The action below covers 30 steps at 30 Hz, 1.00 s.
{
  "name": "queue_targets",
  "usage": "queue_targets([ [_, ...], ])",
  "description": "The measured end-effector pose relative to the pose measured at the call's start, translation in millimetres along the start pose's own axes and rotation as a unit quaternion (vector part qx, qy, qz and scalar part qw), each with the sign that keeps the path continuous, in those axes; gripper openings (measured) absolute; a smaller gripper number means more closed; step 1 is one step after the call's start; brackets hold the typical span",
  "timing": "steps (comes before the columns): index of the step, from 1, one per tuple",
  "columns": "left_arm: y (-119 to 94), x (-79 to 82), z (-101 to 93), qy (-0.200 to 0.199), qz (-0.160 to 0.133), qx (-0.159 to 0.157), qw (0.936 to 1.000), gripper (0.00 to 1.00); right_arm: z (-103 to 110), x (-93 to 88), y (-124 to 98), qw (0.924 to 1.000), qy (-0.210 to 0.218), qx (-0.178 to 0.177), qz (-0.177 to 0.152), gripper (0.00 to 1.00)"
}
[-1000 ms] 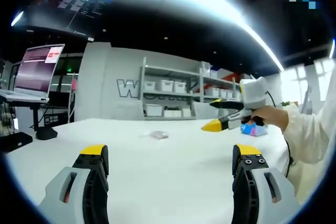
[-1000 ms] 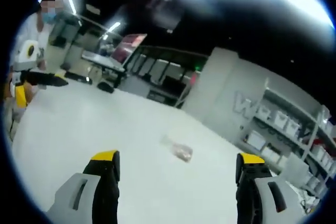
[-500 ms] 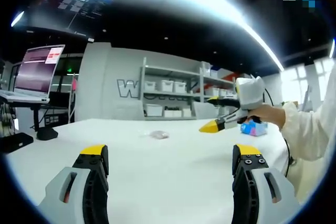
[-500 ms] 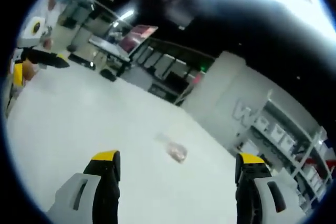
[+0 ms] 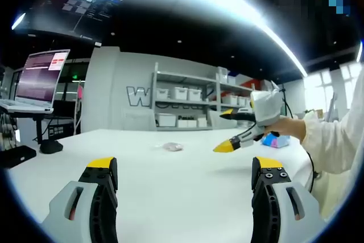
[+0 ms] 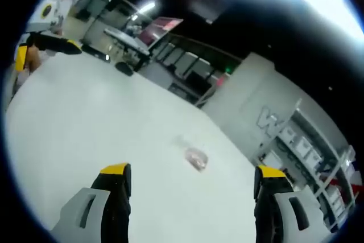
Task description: Open the resealable bag by pulling the two sides of the seal apart until the entire bag opening is separated and visibly accessible.
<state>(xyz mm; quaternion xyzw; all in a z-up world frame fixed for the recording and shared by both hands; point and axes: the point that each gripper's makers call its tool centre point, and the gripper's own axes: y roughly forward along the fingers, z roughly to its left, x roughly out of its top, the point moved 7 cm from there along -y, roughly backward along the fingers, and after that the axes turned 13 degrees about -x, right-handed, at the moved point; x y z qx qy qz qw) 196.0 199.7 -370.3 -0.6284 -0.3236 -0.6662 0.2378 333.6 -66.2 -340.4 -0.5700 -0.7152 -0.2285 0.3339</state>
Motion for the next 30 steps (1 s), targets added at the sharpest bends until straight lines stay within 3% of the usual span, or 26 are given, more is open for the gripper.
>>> queue_targets([
  [21, 1, 1.2, 0.4, 0.002, 0.001, -0.002, 1.0, 0.97, 1, -0.9, 14, 0.9999, 0.016, -0.001, 0.001, 0.89],
  [30, 1, -0.1, 0.0, 0.002, 0.002, -0.002, 1.0, 0.97, 0, -1.6, 23, 0.9981, 0.062, -0.005, 0.005, 0.9],
])
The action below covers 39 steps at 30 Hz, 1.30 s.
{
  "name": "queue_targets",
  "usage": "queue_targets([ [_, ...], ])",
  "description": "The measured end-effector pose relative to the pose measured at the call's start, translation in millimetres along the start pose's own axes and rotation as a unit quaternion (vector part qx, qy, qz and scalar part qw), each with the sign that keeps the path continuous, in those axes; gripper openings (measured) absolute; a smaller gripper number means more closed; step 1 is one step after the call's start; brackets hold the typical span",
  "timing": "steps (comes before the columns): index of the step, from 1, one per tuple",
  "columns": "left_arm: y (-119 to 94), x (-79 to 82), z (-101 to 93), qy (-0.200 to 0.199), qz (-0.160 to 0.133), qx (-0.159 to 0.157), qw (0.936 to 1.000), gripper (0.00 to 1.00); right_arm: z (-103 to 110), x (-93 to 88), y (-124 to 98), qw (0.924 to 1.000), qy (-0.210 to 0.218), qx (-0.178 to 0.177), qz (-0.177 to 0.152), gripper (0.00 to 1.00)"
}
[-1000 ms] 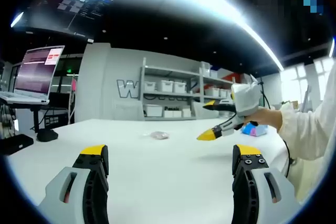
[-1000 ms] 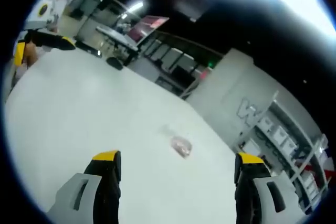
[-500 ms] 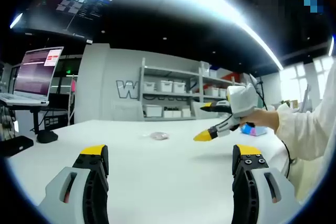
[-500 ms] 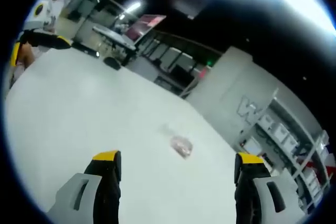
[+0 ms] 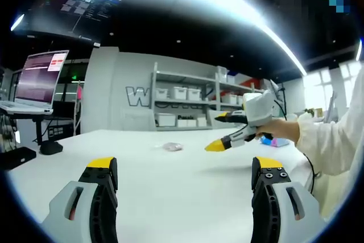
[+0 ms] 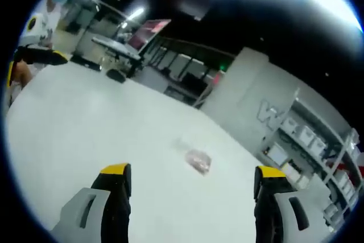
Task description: Open the resealable bag by pulling the two sides of the seal apart until the entire bag opening is separated and visibly accessible.
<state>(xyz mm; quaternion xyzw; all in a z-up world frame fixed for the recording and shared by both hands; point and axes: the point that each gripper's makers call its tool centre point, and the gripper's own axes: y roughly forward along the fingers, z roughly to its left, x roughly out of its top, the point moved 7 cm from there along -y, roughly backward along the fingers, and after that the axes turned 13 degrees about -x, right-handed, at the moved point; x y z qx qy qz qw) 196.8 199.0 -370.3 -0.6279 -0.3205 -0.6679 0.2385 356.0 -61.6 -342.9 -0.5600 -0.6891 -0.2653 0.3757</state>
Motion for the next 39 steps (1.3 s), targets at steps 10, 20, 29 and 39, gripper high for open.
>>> queue_targets([
  [10, -2, -1.3, 1.3, -0.002, 0.0, 0.003, 1.0, 0.97, -1, -5.4, 6, 0.9951, 0.098, 0.004, 0.01, 0.89],
  [20, -3, -2.1, 1.1, -0.003, -0.001, 0.004, 1.0, 0.97, 0, -5.2, 8, 0.9921, 0.125, -0.001, 0.01, 0.88],
  [29, -3, -2.6, 1.6, -0.002, 0.002, 0.004, 1.0, 0.97, 2, -4.9, 10, 0.9942, 0.107, -0.005, 0.009, 0.88],
  [39, -4, -2.0, 2.4, -0.001, 0.002, 0.005, 1.0, 0.97, 4, 5.4, 16, 0.9992, 0.038, -0.007, -0.001, 0.87],
])
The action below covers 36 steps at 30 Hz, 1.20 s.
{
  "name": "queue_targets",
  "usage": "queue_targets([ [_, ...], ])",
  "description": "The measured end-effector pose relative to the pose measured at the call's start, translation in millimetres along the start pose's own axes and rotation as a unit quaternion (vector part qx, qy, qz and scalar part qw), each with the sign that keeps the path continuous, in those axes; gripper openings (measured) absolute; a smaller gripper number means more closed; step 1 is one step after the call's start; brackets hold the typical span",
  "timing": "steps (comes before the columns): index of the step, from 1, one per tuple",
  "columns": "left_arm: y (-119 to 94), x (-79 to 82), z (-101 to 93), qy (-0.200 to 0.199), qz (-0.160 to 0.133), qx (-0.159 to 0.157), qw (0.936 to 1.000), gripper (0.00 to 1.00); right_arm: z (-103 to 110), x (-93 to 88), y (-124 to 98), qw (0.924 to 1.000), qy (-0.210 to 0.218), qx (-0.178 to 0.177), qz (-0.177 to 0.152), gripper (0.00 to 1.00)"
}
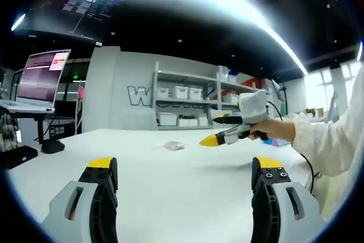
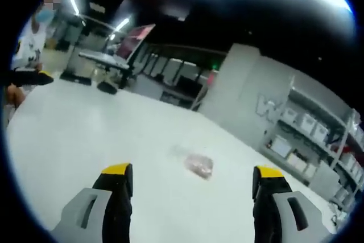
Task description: Open the resealable bag by pulling the two sides of the seal apart until the entire bag opening is separated and visibly accessible.
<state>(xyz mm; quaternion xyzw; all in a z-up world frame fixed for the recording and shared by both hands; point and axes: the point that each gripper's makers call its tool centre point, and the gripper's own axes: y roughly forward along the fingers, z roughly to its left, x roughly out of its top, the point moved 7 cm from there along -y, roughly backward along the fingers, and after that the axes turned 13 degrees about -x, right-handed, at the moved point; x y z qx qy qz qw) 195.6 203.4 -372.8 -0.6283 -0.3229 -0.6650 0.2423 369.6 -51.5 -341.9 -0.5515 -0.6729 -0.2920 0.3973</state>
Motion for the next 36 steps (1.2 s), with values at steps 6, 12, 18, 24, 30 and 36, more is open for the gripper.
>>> queue_targets([
  [6, 0, 0.2, -0.3, -0.001, 0.0, 0.0, 1.0, 0.97, 3, 6.4, 4, 0.9993, -0.038, -0.001, -0.005, 0.88],
  [12, 0, -0.7, -0.8, -0.002, 0.0, -0.001, 1.0, 0.97, 6, 7.2, 6, 0.9961, -0.087, -0.004, -0.009, 0.88],
  [18, -1, 0.8, -0.8, 0.0, -0.002, -0.001, 1.0, 0.97, 5, 7.8, 10, 0.9948, -0.101, -0.008, -0.01, 0.88],
  [24, -1, 0.3, -0.6, -0.002, -0.003, -0.003, 1.0, 0.97, 3, 5.9, 14, 0.994, -0.109, -0.012, -0.007, 0.87],
  [30, 1, -0.7, -0.6, -0.001, -0.001, -0.004, 1.0, 0.96, 2, 2.9, 16, 0.9932, -0.116, -0.015, -0.005, 0.87],
  [36, 0, -2.2, -0.7, -0.004, -0.001, -0.004, 1.0, 0.96, 4, 2.4, 22, 0.9912, -0.131, -0.014, -0.007, 0.86],
])
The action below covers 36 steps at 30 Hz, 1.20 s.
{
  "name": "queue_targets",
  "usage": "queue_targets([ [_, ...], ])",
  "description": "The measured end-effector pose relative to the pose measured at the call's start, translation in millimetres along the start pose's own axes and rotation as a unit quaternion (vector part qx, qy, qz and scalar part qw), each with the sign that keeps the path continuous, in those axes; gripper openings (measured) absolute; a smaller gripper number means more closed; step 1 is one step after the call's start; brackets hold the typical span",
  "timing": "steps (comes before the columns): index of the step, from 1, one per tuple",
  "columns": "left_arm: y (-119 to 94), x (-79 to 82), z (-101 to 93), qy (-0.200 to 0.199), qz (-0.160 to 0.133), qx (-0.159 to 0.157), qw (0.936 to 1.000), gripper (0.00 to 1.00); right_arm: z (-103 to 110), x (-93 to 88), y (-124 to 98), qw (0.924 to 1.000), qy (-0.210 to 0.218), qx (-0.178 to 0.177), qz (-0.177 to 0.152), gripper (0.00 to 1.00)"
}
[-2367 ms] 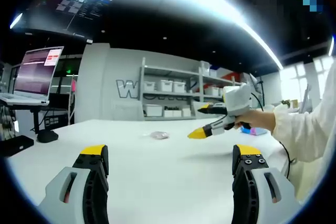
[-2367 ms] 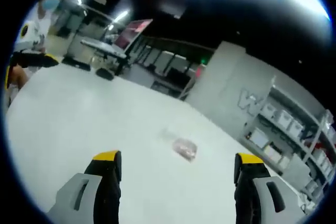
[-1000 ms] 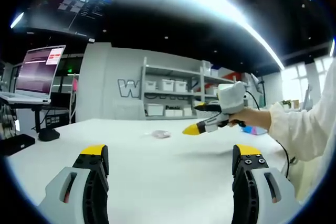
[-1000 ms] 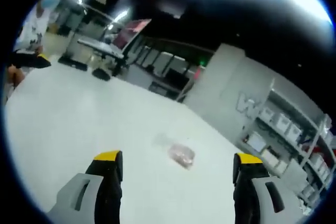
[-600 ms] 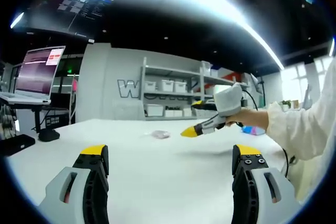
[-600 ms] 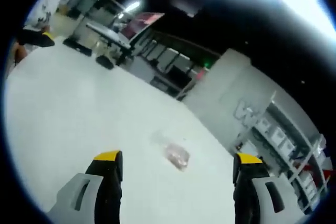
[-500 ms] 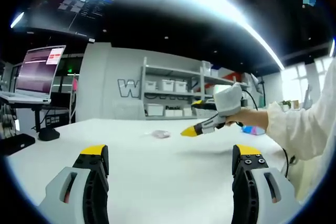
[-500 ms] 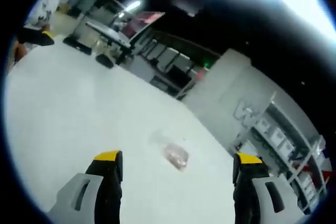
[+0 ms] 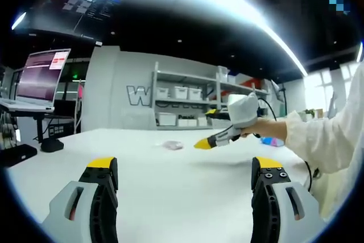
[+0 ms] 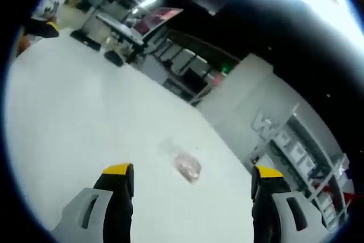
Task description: Open the resealable bag by pulling the two sides of the seal apart until the entire bag opening is separated and visibly accessible.
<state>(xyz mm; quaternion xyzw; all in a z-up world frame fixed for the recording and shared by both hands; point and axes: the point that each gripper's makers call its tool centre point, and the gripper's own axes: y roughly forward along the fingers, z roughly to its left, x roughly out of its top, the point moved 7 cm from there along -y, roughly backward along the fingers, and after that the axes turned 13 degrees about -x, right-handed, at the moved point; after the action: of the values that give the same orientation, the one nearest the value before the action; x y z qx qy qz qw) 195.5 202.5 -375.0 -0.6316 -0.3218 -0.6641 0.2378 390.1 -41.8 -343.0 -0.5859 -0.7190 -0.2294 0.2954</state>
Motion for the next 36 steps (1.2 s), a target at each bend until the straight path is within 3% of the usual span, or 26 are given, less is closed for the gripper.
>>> queue_targets([
  [10, 0, -1.1, -0.2, -0.003, 0.0, -0.002, 1.0, 0.96, 2, -3.3, 6, 0.9999, -0.001, -0.004, 0.011, 0.85],
  [22, -1, 0.1, 0.7, -0.002, -0.001, -0.002, 1.0, 0.96, 4, -6.2, 12, 0.9971, 0.074, -0.002, 0.018, 0.84],
  [36, -1, -0.4, 0.1, -0.002, -0.003, -0.002, 1.0, 0.96, 12, -3.0, 20, 0.9937, 0.11, -0.006, 0.017, 0.84],
])
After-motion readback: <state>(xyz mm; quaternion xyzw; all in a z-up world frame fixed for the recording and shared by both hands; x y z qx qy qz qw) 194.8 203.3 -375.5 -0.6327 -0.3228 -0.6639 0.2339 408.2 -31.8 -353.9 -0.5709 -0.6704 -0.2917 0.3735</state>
